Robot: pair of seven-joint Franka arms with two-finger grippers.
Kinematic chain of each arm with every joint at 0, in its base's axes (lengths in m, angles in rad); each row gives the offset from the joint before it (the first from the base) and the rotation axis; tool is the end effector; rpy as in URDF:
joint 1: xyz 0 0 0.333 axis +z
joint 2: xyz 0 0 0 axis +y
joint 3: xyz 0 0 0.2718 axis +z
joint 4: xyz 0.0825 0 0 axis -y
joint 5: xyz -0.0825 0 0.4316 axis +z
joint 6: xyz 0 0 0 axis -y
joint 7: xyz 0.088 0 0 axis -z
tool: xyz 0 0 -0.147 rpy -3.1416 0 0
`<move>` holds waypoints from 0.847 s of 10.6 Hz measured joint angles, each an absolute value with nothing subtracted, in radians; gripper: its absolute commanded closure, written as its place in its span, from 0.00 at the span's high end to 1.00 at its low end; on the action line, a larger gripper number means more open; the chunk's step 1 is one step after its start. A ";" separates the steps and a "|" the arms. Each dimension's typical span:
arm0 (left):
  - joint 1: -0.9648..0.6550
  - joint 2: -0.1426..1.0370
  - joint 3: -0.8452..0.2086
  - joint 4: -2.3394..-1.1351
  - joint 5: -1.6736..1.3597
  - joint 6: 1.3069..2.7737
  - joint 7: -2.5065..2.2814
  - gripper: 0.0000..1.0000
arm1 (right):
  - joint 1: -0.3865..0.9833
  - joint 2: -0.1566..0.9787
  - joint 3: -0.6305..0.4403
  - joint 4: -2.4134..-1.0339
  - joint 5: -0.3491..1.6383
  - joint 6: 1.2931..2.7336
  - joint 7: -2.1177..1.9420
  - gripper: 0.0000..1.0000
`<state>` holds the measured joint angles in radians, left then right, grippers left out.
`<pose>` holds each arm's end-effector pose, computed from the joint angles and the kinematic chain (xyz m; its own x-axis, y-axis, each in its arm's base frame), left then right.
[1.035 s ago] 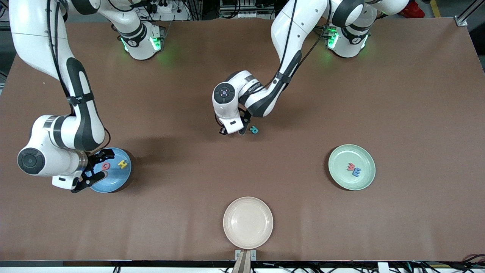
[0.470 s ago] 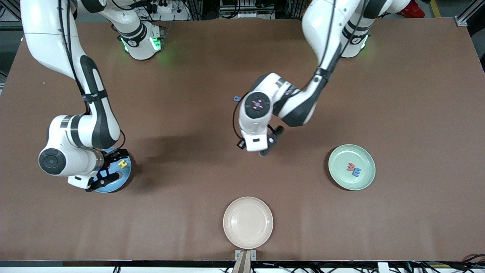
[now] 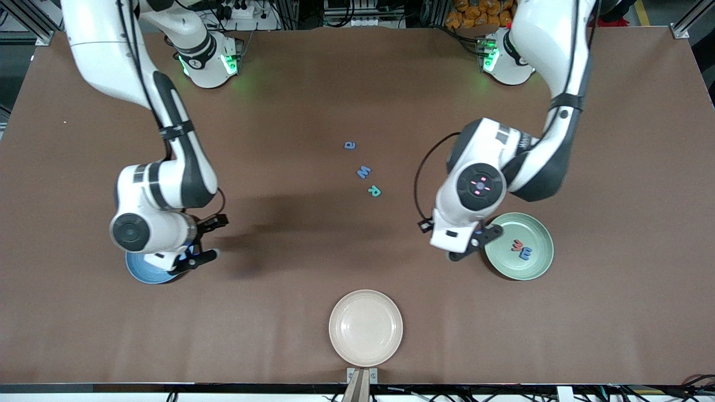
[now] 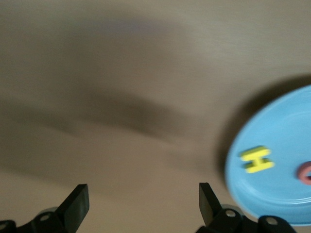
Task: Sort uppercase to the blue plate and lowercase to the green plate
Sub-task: 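Carry the n to the green plate while the right gripper reaches the letters, then release the n on the green plate while the right gripper reaches the R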
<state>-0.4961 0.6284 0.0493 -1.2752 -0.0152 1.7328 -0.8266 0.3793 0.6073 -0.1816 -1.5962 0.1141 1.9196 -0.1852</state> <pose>0.6490 -0.3190 0.2819 0.9223 0.3723 -0.1039 0.3579 -0.9240 -0.1344 0.6486 0.1459 0.1600 0.9047 0.3325 -0.2663 0.3346 -0.9416 -0.0392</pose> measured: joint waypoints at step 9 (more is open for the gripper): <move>-0.212 0.544 0.046 -1.566 0.050 1.970 -0.150 0.00 | 0.920 0.638 -0.178 -1.540 0.128 2.062 0.407 1.00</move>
